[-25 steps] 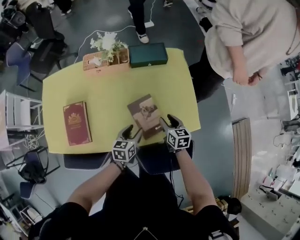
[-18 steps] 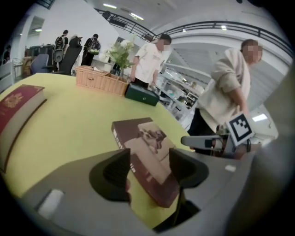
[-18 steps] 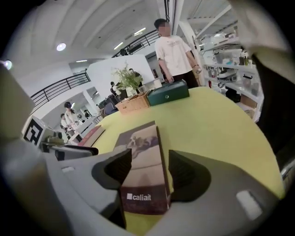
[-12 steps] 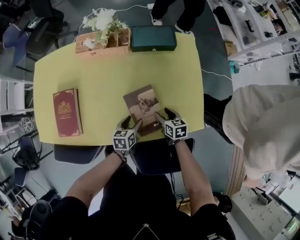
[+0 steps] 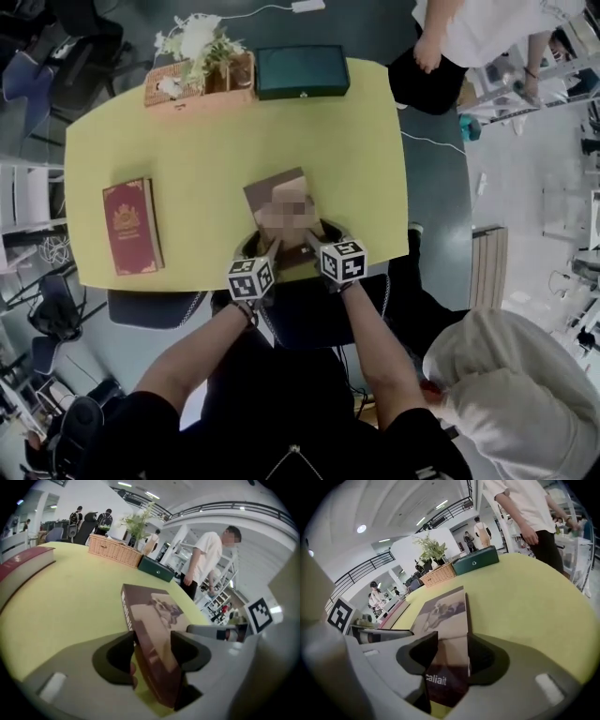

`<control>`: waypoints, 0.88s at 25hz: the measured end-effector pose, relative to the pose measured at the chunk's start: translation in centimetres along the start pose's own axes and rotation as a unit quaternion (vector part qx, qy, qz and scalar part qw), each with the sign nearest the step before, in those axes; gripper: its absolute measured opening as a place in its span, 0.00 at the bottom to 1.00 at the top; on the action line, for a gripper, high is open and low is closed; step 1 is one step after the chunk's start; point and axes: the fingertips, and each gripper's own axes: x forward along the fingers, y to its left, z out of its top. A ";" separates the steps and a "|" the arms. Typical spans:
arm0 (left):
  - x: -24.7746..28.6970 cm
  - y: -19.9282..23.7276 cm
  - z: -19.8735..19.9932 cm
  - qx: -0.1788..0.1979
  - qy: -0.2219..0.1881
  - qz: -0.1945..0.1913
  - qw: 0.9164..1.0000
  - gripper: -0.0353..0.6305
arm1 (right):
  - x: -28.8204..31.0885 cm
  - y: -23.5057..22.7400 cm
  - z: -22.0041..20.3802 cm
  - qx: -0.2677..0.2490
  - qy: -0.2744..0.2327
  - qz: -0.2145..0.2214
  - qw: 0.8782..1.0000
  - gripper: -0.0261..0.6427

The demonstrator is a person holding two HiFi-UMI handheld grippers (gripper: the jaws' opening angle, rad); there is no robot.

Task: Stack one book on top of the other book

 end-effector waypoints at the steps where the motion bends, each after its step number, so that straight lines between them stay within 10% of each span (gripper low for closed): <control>1: 0.0 0.0 0.2 0.003 -0.001 0.000 1.000 0.44 | -0.2 0.1 0.1 0.002 -0.002 -0.003 1.000 0.33; 22: -13.3 -7.6 10.8 0.110 -0.085 -0.039 0.989 0.44 | -13.1 9.9 8.5 0.049 -0.109 -0.033 0.992 0.32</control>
